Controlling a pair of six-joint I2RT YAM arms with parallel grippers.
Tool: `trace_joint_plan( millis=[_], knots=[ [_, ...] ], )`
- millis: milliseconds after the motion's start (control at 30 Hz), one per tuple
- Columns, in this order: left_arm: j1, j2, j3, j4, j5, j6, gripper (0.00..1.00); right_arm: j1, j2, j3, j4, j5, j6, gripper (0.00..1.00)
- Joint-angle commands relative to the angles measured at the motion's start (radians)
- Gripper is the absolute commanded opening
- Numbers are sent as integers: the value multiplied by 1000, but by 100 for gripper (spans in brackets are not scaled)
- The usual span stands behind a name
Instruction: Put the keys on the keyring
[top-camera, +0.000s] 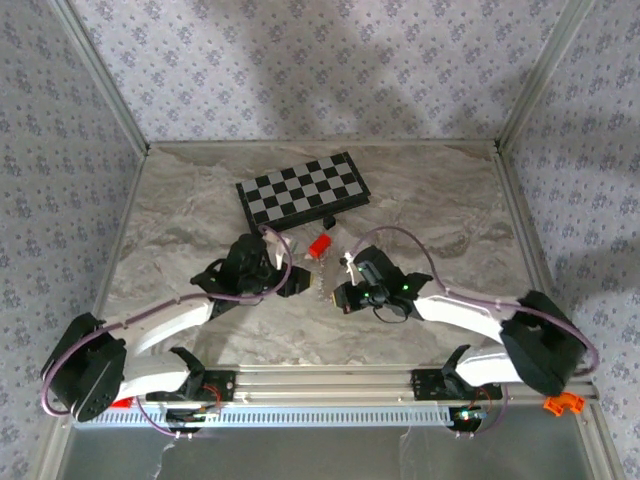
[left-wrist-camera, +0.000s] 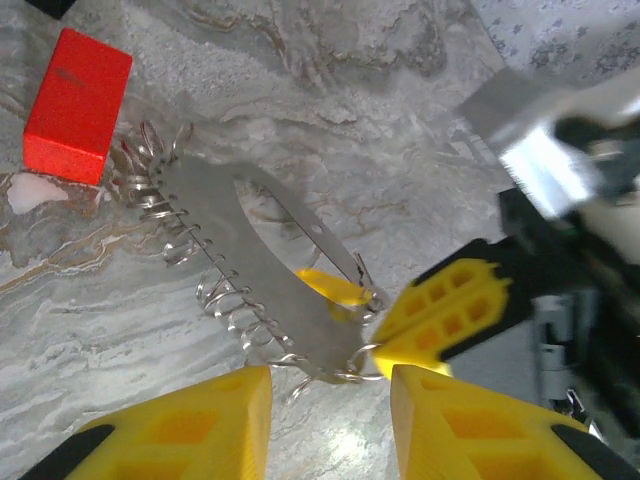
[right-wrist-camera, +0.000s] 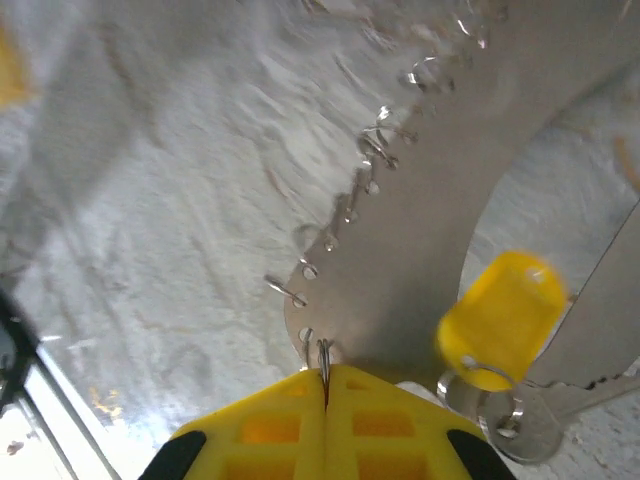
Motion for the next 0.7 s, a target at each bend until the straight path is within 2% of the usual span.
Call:
trace_joint_plan(
  millis=[0,200,367,500,667],
  knots=[
    [5,-41,-1,6,13,29,36,11,-101,41,-116,61,-117,0],
    [3,-118,-6,13,29,58,36,6,-219,43,-162,70,-230,0],
    [2,-183,-8,10,51,84,33,4,-251,65,-166,10,-302,0],
    [0,-232,4,0,131,133,30,26,-339,70,-161,-65,-396,0],
    [-30,-320,-1,68,227,167,26,37,-477,68,-149,-115,-498,0]
  ],
)
